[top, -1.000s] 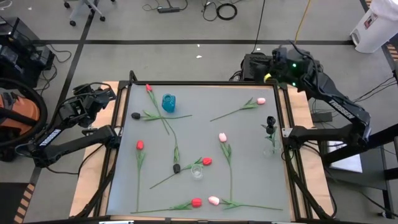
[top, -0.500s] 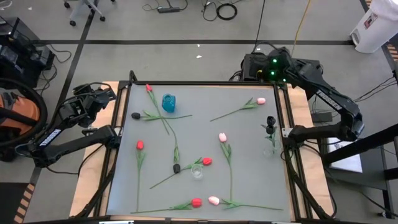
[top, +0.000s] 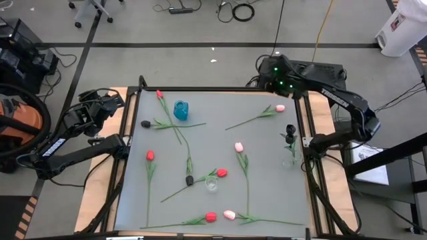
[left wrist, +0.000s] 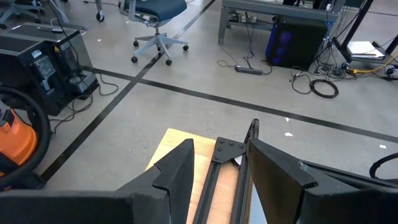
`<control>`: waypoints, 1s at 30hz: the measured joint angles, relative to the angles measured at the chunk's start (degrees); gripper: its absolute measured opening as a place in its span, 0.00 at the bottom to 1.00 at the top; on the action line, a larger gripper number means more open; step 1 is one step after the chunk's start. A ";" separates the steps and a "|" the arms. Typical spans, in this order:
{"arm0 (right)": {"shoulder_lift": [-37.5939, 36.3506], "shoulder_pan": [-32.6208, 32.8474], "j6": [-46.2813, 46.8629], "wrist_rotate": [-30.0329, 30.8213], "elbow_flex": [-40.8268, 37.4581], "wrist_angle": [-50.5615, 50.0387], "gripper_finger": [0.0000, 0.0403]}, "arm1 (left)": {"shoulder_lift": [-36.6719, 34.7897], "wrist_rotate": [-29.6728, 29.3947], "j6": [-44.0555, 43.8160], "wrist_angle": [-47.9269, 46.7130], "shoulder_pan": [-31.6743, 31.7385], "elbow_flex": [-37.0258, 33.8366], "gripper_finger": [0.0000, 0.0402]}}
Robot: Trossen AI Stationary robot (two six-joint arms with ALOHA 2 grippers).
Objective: Sort flowers into vase by color
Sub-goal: Put pink flower into the blue vase
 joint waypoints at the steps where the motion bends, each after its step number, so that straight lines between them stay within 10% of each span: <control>1: 0.65 0.00 0.85 0.00 0.00 -0.89 0.35 | 0.00 0.00 -0.01 -0.01 0.01 0.00 0.39; 30: 9.90 1.53 29.20 -0.27 -0.02 -8.96 0.35 | 0.00 9.64 -0.07 0.00 -0.01 0.00 0.39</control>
